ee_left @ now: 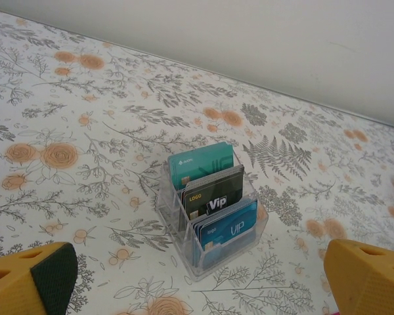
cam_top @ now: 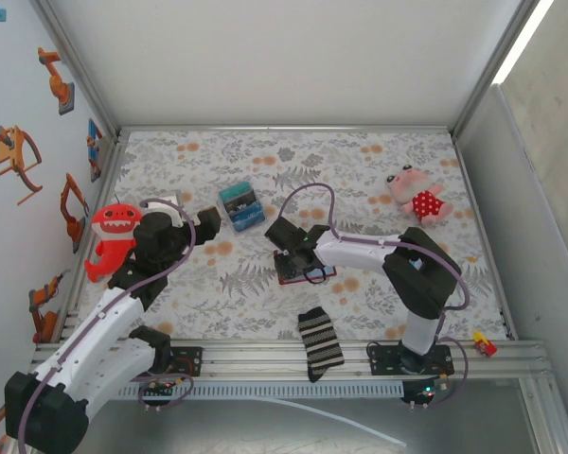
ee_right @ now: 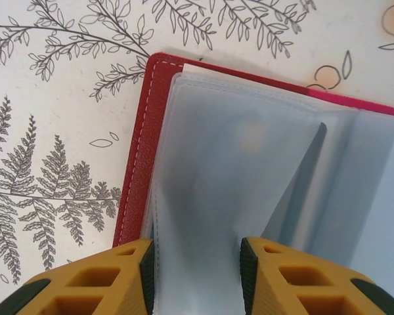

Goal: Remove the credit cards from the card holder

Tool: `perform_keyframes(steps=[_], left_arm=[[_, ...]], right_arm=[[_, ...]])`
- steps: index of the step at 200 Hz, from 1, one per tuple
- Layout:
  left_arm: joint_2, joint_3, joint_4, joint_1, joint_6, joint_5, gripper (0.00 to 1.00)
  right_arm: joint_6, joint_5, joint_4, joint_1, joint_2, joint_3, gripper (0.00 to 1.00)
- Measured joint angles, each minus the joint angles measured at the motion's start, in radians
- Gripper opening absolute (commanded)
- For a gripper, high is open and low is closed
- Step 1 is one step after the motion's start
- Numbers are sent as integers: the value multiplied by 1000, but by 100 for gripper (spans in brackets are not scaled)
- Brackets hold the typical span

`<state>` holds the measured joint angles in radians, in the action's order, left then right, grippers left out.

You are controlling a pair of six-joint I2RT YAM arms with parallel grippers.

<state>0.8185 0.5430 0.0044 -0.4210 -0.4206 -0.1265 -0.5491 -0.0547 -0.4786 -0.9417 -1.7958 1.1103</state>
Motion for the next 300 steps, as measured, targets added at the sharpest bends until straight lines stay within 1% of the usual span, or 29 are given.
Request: perform_keyframes(steps=[53, 89, 118, 165, 185, 211, 222, 254, 300], left_arm=[[-2, 0, -1, -4, 10, 0, 97], [-2, 4, -1, -7, 11, 0, 97], [-2, 9, -1, -11, 11, 0, 97], [0, 13, -1, -13, 11, 0, 97], [1, 13, -1, -13, 11, 0, 97], [7, 13, -1, -13, 12, 0, 97], [9, 13, -1, -13, 15, 0, 97], [13, 18, -2, -21, 30, 0, 97], [34, 34, -5, -51, 60, 0, 97]], right_arm=[[0, -61, -52, 0, 24, 14, 36], [0, -89, -75, 0, 30, 16, 32], [-1, -91, -87, 0, 30, 16, 26], [-1, -58, -81, -10, 30, 16, 23], [-2, -42, -78, -15, 30, 16, 20], [-3, -40, -79, -15, 30, 16, 11], [-4, -41, -79, -15, 30, 16, 9], [-5, -68, -95, -15, 42, 16, 7], [-13, -123, -130, -15, 113, 16, 8]])
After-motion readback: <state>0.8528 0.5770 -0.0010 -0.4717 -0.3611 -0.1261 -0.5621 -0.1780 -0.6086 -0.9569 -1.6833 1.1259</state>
